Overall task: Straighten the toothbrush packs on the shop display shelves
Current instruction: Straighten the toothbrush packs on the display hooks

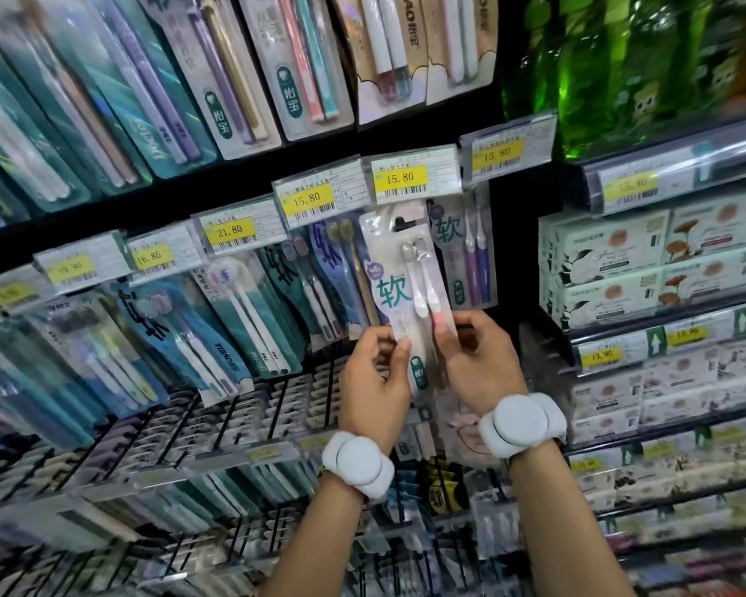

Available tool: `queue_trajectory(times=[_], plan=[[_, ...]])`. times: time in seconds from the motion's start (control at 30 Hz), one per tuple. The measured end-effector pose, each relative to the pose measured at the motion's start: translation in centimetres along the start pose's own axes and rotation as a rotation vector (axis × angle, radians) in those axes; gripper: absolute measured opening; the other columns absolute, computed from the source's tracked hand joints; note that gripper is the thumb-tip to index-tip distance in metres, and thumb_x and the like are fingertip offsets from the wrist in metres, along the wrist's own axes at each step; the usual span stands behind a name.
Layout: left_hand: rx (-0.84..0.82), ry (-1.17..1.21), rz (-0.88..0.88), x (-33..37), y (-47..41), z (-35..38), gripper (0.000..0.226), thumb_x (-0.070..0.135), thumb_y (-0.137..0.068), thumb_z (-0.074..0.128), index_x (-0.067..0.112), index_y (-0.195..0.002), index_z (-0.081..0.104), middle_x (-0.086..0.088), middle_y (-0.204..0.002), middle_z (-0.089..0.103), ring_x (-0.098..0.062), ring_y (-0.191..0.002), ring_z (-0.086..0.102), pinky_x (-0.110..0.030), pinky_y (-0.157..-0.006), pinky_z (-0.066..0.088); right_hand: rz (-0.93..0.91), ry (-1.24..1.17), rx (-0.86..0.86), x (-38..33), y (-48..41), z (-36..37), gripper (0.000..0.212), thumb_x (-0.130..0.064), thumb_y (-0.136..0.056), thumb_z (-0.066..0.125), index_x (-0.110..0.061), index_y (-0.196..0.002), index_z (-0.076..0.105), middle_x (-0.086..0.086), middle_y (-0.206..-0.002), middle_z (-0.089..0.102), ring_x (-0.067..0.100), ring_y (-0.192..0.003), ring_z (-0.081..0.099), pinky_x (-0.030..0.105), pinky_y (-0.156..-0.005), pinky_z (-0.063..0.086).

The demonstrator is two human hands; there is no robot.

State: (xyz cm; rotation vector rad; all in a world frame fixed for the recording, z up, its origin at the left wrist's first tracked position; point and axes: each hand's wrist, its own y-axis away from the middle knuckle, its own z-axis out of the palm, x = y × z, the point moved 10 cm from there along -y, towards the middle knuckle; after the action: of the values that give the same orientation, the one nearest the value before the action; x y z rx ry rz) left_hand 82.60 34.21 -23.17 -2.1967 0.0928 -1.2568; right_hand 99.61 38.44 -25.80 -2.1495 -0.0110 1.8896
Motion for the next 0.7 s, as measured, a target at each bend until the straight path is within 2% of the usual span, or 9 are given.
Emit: queue_trajectory(times=[0.13,0.27,0.33,0.43,0.5,0.57,0.63,0.7], plan=[[-0.081,-0.055,-0.001,0.6,-0.1,1.5,0.01,0.033,-0.1,0.059,0.023,-0.099,0.06,0.011,-0.083,0.065,-0.003,-0.08,0.062,-0.028,-0.073,0.054,0.012,0.002,0.05,0.9,-0.4,-1.1,0.013,-0.026,-0.096,0.059,-0.019,-0.106,0.064,-0.003,-0.094,0.071,0.02,-0.089,0.067,0.046,-0.088,0.055],[-0.098,-0.088,-0.003,1.7,-1.5,1.9,0.018,0.036,-0.099,0.06,0.024,-0.112,0.063,0.02,-0.093,0.066,0.011,-0.09,0.06,-0.006,-0.072,0.047,0.025,0.051,0.095,2.1,-0.9,-3.1,0.013,-0.017,-0.098,0.054,-0.018,-0.11,0.06,0.0,-0.095,0.07,0.025,-0.091,0.067,0.048,-0.085,0.055],[-0.112,-0.075,0.016,2.8,-2.6,2.1,0.023,0.035,-0.098,0.061,0.021,-0.117,0.062,0.021,-0.097,0.065,0.013,-0.092,0.059,-0.002,-0.072,0.045,0.013,0.105,0.115,2.2,-1.1,-4.1,0.021,-0.01,-0.097,0.052,-0.02,-0.113,0.059,0.003,-0.099,0.07,0.027,-0.093,0.067,0.046,-0.083,0.055],[-0.155,-0.07,0.064,5.1,-4.1,2.4,0.032,0.032,-0.099,0.061,0.019,-0.128,0.057,0.016,-0.103,0.064,0.005,-0.094,0.06,-0.007,-0.079,0.047,-0.035,0.132,0.129,1.5,-1.6,-4.7,0.03,-0.006,-0.095,0.05,-0.023,-0.118,0.059,0.004,-0.103,0.071,0.027,-0.095,0.067,0.046,-0.085,0.056],[-0.165,-0.06,0.092,6.5,-4.9,2.7,0.042,0.03,-0.1,0.06,0.017,-0.138,0.05,0.014,-0.105,0.062,-0.004,-0.098,0.06,-0.018,-0.085,0.049,-0.085,0.15,0.143,0.7,-2.1,-5.1,0.031,-0.01,-0.097,0.048,-0.024,-0.122,0.059,0.005,-0.107,0.072,0.028,-0.098,0.067,0.047,-0.086,0.056],[-0.163,-0.06,0.1,7.4,-5.8,3.0,0.051,0.029,-0.1,0.06,0.015,-0.146,0.043,0.018,-0.101,0.059,-0.007,-0.1,0.059,-0.022,-0.086,0.047,-0.123,0.158,0.155,-0.1,-3.0,-5.5,0.032,-0.014,-0.099,0.047,-0.024,-0.127,0.059,0.005,-0.114,0.071,0.029,-0.104,0.066,0.047,-0.089,0.055],[-0.144,-0.077,0.108,7.9,-6.5,3.2,0.053,0.03,-0.099,0.061,0.015,-0.147,0.042,0.018,-0.099,0.059,-0.005,-0.096,0.06,-0.022,-0.085,0.047,-0.153,0.131,0.176,-0.9,-3.7,-5.8,0.032,-0.018,-0.102,0.046,-0.021,-0.13,0.059,0.006,-0.119,0.07,0.027,-0.108,0.064,0.042,-0.092,0.053],[-0.137,-0.093,0.114,8.2,-7.0,3.3,0.052,0.028,-0.099,0.061,0.016,-0.146,0.043,0.023,-0.096,0.057,0.005,-0.088,0.059,-0.01,-0.077,0.045,-0.183,0.108,0.199,-1.6,-4.2,-6.1,0.032,-0.018,-0.103,0.046,-0.015,-0.132,0.06,0.007,-0.121,0.069,0.022,-0.109,0.062,0.031,-0.091,0.049]])
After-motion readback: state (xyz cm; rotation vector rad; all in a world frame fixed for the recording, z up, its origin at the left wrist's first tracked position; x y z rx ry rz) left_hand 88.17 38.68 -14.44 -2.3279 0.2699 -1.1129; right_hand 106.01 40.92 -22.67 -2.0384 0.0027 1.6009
